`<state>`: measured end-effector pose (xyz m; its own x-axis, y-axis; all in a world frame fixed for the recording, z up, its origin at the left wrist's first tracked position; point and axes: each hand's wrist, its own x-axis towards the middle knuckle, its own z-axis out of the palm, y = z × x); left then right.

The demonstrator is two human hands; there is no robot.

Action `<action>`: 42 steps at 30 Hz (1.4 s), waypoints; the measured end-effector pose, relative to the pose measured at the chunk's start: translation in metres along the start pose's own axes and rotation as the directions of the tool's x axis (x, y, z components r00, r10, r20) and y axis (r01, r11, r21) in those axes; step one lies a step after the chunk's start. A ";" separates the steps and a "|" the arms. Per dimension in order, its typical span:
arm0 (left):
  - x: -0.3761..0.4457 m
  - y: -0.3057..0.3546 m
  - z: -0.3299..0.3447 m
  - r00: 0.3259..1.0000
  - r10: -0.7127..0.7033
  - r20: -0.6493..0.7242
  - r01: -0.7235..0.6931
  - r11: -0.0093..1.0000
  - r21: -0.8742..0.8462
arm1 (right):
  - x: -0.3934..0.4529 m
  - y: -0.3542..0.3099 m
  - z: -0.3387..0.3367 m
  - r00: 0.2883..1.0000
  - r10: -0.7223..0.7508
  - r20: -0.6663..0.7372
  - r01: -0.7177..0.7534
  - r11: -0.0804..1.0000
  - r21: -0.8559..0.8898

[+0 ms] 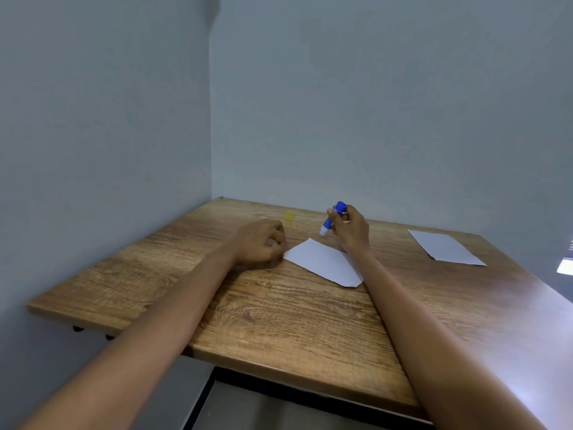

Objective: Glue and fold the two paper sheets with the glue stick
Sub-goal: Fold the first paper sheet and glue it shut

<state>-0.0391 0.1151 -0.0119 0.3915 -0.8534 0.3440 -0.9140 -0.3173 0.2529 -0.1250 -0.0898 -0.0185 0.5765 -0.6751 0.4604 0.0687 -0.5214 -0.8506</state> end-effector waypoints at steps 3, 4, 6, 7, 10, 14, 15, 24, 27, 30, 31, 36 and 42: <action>0.004 0.009 0.000 0.989 -0.037 -0.142 -0.015 0.937 -0.348 | -0.004 -0.001 -0.005 0.997 0.077 -0.005 -0.076 0.989 0.128; 0.008 0.009 0.001 0.979 -0.070 -0.193 -0.019 0.904 -0.427 | -0.005 -0.001 -0.005 0.997 0.077 0.009 -0.078 0.986 0.146; 0.020 0.004 0.003 0.969 -0.126 -0.211 0.019 0.894 -0.448 | -0.005 -0.002 -0.004 0.997 0.061 0.040 -0.067 0.983 0.174; 0.028 0.001 0.004 0.973 -0.143 -0.179 0.056 0.905 -0.422 | -0.005 -0.002 -0.003 0.997 0.054 0.052 -0.063 0.979 0.196; 0.056 -0.005 0.013 0.975 -0.220 -0.003 0.209 0.932 -0.297 | -0.003 -0.002 0.000 0.996 0.059 0.063 -0.071 0.978 0.194; 0.089 0.002 0.029 0.959 -0.247 0.141 0.272 0.940 -0.204 | 0.000 0.004 0.003 0.996 0.052 0.067 -0.062 0.986 0.153; 0.095 0.004 0.029 0.956 -0.253 0.148 0.279 0.940 -0.195 | 0.002 0.004 0.003 0.996 0.053 0.067 -0.062 0.987 0.145; 0.102 0.004 0.027 0.931 -0.336 0.144 0.358 0.919 -0.166 | 0.007 0.000 0.000 0.999 0.041 0.025 -0.045 0.984 0.175; 0.095 0.002 0.027 0.933 -0.344 0.102 0.358 0.913 -0.197 | 0.005 -0.004 0.004 0.999 0.013 0.051 -0.021 0.989 0.148; 0.091 0.007 0.031 0.947 -0.308 0.089 0.320 0.922 -0.215 | 0.001 -0.006 0.008 0.999 0.004 0.052 -0.011 0.992 0.128; 0.091 0.010 0.031 0.947 -0.306 0.101 0.321 0.923 -0.213 | 0.001 -0.005 0.008 0.999 0.005 0.046 -0.011 0.992 0.122; 0.096 0.017 0.026 0.922 -0.347 0.169 0.379 0.900 -0.218 | 0.002 0.003 0.003 1.000 0.015 0.000 -0.015 0.994 0.105; 0.091 0.017 0.015 0.869 -0.448 0.208 0.485 0.855 -0.186 | 0.004 0.000 0.003 1.000 0.009 0.015 -0.010 0.994 0.110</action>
<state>-0.0213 0.0259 0.0098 0.7277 -0.6859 -0.0023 -0.5713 -0.6080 0.5513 -0.1206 -0.0911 -0.0168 0.5891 -0.6717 0.4492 0.1524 -0.4536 -0.8781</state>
